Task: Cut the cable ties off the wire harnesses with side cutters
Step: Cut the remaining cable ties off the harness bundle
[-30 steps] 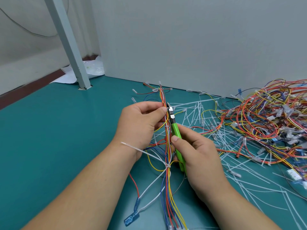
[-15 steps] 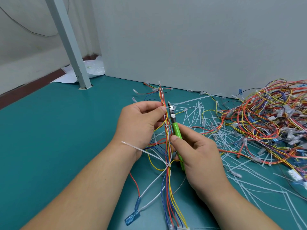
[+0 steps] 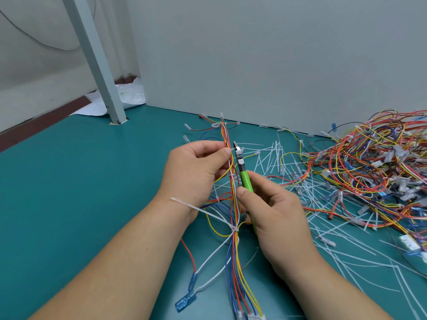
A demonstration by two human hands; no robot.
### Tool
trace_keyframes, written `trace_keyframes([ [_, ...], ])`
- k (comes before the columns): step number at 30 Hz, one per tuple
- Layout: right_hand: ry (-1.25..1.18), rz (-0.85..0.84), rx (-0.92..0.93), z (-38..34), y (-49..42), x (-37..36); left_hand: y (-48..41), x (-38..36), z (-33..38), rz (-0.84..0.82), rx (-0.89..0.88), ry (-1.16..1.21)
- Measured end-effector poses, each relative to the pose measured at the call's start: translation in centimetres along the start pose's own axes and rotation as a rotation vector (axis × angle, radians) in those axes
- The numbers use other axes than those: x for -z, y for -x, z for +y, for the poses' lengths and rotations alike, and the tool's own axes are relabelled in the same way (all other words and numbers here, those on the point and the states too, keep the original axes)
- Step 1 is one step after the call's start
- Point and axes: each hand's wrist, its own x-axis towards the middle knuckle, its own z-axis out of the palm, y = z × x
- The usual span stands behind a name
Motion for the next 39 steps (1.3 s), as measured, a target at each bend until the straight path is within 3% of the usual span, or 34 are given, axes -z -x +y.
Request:
trace_keyframes([
  [19,-0.003,0.063,-0.002,-0.33,0.07,-0.05,-0.12,0.10,0.22,0.039,-0.007,0.056],
  [39,0.022,0.019,0.029,-0.12,0.07,-0.04,-0.04,0.07,0.31,0.025,-0.016,0.074],
])
